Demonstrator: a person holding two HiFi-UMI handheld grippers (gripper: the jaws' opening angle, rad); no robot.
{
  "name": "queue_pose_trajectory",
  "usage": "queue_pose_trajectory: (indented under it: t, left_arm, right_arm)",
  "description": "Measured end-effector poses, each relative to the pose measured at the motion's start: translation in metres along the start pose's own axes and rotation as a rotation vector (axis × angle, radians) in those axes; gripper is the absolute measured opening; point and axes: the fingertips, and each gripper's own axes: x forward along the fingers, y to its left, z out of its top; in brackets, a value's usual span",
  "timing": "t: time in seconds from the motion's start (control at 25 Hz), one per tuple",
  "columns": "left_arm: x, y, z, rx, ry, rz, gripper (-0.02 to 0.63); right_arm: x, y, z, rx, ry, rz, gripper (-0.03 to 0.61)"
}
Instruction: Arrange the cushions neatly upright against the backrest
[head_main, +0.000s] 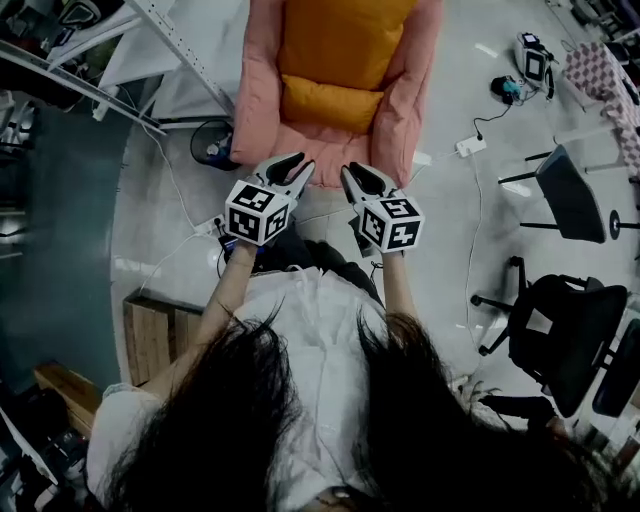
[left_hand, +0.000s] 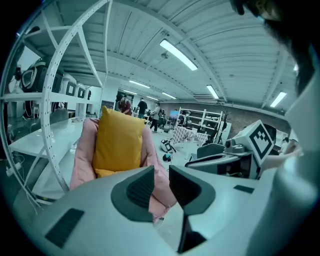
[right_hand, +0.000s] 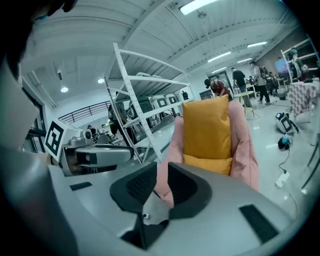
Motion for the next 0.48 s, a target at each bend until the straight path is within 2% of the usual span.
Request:
queue_pose_trajectory:
  t: [0.48]
  left_arm:
    - [-0.050,-0.009,-0.041,-0.026,0.050,0.072,0.104]
  right_arm:
    - [-0.003,0.039,-0.039,0.024,0.042,0.070,0.078]
